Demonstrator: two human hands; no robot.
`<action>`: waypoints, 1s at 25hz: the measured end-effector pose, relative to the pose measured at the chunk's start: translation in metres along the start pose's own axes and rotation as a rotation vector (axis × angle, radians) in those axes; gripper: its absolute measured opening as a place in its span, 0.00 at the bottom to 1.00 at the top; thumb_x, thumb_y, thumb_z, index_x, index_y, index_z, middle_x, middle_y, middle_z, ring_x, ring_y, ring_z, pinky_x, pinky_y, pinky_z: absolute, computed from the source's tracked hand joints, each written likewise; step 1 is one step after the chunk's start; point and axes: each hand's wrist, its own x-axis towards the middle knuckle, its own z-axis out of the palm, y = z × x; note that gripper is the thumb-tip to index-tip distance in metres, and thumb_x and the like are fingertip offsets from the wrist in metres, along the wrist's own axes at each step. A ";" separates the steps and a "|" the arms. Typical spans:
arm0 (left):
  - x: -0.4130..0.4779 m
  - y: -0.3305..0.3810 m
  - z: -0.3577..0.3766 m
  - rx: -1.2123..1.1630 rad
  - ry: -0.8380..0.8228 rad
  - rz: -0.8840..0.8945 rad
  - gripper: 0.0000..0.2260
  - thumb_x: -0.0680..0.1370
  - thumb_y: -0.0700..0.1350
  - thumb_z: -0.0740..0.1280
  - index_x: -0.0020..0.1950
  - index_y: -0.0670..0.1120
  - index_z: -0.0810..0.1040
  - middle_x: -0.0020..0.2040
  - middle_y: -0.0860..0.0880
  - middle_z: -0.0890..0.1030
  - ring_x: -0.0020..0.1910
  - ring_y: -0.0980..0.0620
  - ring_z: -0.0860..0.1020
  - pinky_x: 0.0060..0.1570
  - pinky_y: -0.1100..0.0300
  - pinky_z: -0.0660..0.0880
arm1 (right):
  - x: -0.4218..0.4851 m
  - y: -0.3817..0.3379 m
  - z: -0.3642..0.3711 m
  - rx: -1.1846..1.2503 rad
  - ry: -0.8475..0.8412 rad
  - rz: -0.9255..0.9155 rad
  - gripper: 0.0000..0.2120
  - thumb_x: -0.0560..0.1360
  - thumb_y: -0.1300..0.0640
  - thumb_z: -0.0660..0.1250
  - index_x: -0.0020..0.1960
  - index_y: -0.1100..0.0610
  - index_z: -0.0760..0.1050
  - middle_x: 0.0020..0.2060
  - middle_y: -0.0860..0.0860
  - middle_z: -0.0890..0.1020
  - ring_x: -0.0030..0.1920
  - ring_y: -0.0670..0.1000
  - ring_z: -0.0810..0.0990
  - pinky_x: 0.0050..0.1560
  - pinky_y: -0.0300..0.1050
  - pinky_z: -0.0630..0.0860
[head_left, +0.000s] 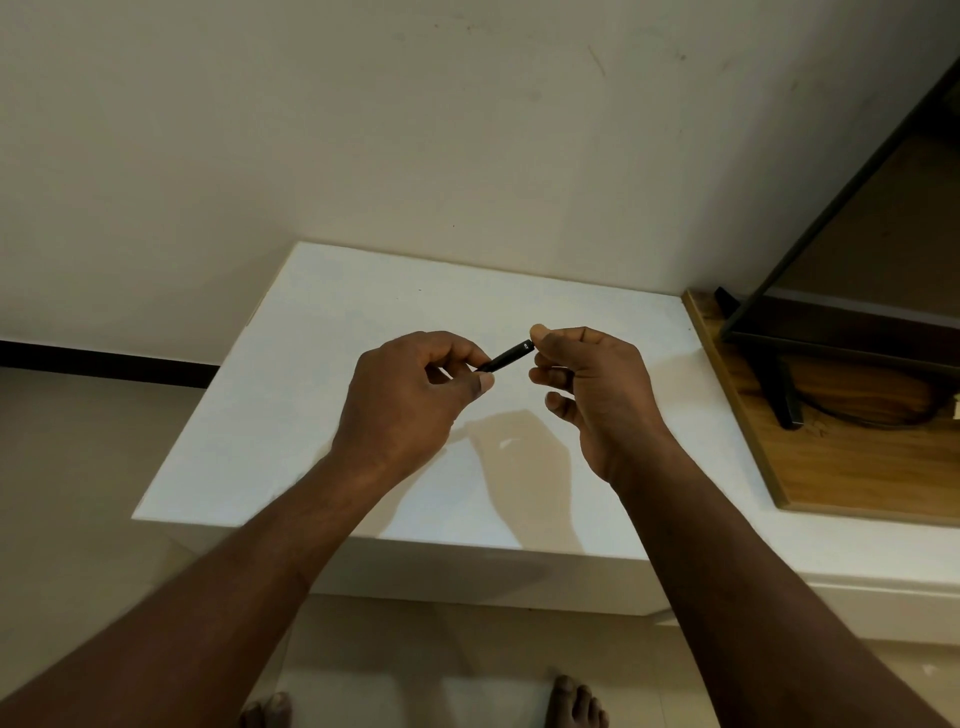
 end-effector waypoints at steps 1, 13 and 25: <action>0.000 0.000 0.000 -0.002 -0.004 -0.001 0.03 0.76 0.49 0.76 0.47 0.57 0.86 0.39 0.58 0.84 0.43 0.62 0.80 0.39 0.78 0.70 | 0.001 0.000 0.000 -0.007 0.005 0.004 0.08 0.77 0.53 0.76 0.41 0.54 0.81 0.30 0.44 0.83 0.34 0.44 0.84 0.42 0.46 0.76; 0.002 -0.002 -0.001 -0.037 -0.005 -0.017 0.03 0.76 0.49 0.76 0.46 0.57 0.86 0.38 0.60 0.84 0.41 0.61 0.80 0.38 0.77 0.71 | 0.001 -0.003 -0.004 -0.034 -0.025 -0.050 0.05 0.77 0.53 0.73 0.47 0.54 0.86 0.40 0.48 0.89 0.37 0.45 0.85 0.44 0.46 0.75; 0.001 -0.002 -0.001 -0.005 -0.004 -0.003 0.03 0.75 0.49 0.77 0.46 0.57 0.86 0.39 0.59 0.85 0.43 0.61 0.80 0.39 0.78 0.70 | 0.002 0.003 -0.001 -0.201 0.039 -0.138 0.12 0.78 0.52 0.74 0.39 0.55 0.78 0.30 0.47 0.82 0.35 0.46 0.85 0.39 0.43 0.73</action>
